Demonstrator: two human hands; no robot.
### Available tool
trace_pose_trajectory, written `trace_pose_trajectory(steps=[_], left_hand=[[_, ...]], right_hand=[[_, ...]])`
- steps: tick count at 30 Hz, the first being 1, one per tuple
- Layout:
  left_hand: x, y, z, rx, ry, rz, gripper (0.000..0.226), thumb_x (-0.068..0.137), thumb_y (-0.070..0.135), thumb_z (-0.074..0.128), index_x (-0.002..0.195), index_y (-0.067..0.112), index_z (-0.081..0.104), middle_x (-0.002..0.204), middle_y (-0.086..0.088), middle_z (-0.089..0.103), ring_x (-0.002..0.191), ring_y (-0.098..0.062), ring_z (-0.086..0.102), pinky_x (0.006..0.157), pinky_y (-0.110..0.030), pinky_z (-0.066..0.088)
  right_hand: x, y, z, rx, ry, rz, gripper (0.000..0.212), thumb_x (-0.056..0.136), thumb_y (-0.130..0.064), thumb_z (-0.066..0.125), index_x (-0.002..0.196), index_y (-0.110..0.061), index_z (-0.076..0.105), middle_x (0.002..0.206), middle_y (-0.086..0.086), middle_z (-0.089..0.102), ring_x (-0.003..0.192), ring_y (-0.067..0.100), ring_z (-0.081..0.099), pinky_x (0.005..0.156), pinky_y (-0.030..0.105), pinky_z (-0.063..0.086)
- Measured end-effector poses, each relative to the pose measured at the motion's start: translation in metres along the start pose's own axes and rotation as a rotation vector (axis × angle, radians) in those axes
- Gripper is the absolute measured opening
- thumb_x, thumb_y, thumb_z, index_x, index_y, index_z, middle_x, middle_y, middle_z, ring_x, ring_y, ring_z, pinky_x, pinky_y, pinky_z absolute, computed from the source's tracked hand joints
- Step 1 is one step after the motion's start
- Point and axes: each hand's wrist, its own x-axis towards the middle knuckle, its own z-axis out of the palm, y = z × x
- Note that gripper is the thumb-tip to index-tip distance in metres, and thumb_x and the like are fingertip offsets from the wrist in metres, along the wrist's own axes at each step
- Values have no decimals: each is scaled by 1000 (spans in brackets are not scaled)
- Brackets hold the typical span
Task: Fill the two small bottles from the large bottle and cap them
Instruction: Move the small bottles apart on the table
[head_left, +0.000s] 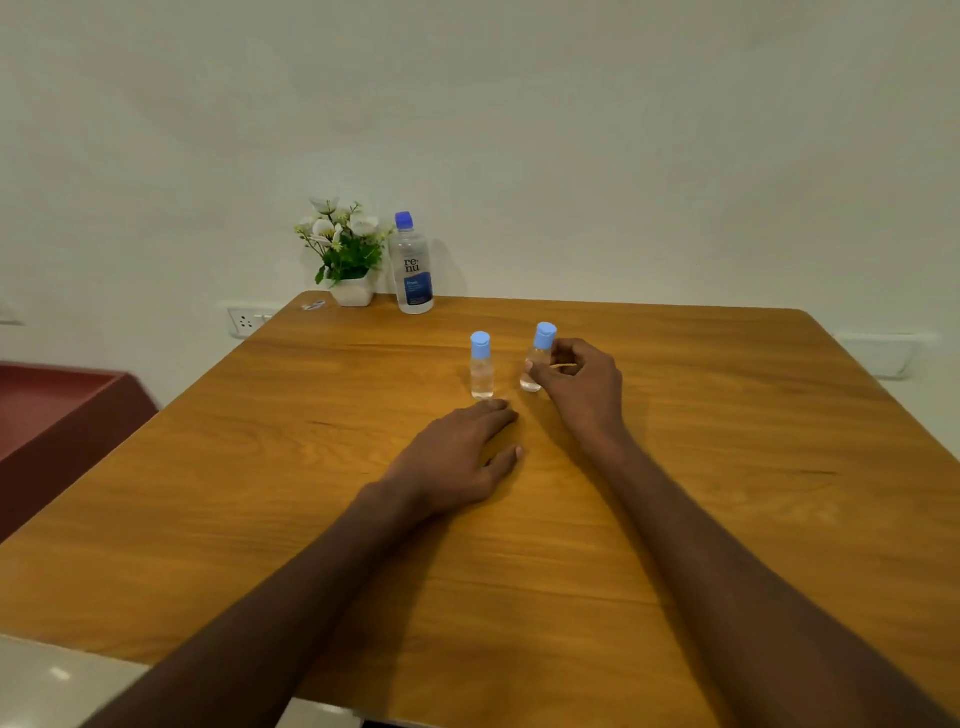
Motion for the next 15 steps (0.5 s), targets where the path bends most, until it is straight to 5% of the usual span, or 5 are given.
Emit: trace_pose_trajectory(steps=[5,9,15], left_hand=[[14,15,15,-54,-9,60,65,104,55,46,160,23,36,171,4,27,156,-14,26,126,-34,26],[73,46,32,-52,10,89,66,105,53,47,159,16,37,170,-5,29,156,-19,28,126,-36,24],[187,90,44,-46,-47,67,51,104,45,52,141,9,53,147,-8,54,135,-28,51,113,-45,41]], right_hand=[[7,9,-30,-6,55,10,45,87,-23,84,128,-10,71,115,0,74,100,14,69,75,14,49],[28,23,-75,-81,88,-17,41,88,-22,83,126,-10,72,114,0,75,100,16,71,85,28,58],[92,57,-132,-201,183,11,39,91,-22,79,126,-9,73,118,4,75,108,18,70,95,35,56]])
